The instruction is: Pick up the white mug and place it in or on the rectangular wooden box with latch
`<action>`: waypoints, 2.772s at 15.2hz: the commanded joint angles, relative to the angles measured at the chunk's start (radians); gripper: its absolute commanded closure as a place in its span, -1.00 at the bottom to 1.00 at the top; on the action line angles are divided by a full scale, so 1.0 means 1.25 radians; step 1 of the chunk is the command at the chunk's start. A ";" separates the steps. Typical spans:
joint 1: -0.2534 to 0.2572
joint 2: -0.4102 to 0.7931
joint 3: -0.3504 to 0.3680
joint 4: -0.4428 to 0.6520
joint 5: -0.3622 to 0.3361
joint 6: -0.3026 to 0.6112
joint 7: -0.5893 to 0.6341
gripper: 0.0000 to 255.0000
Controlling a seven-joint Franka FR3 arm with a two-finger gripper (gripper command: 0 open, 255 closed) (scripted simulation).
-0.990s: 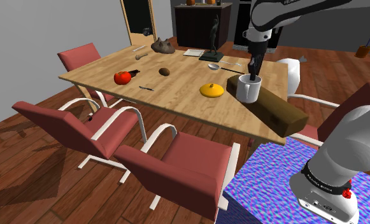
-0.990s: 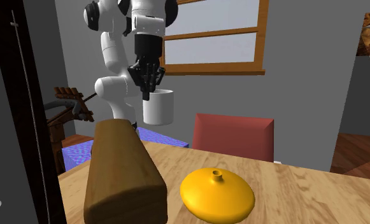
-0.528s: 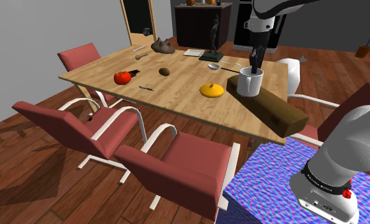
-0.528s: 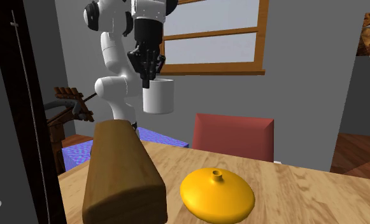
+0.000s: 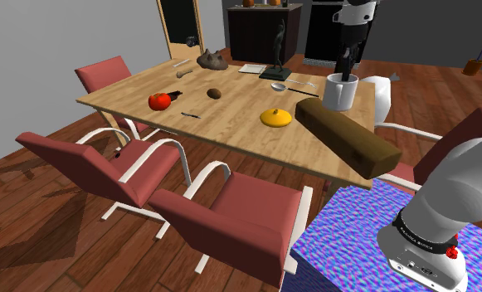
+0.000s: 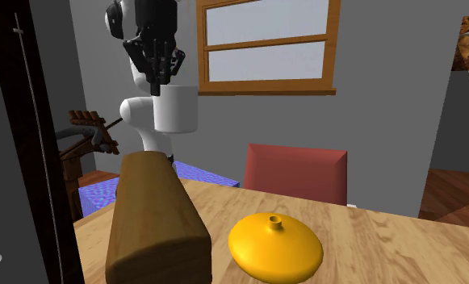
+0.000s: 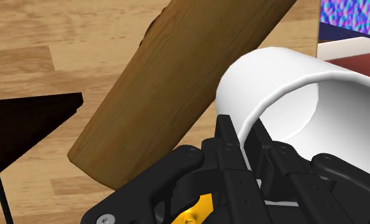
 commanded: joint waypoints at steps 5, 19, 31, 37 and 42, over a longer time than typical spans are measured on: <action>-0.035 0.035 -0.069 0.078 -0.020 -0.034 -0.108 1.00; -0.039 0.035 -0.079 -0.073 -0.027 0.116 -0.099 1.00; -0.041 0.048 -0.087 -0.136 -0.028 0.193 -0.097 1.00; -0.041 0.048 -0.087 -0.136 -0.028 0.193 -0.097 -1.00; -0.039 0.044 -0.081 -0.087 -0.025 0.139 -0.097 -1.00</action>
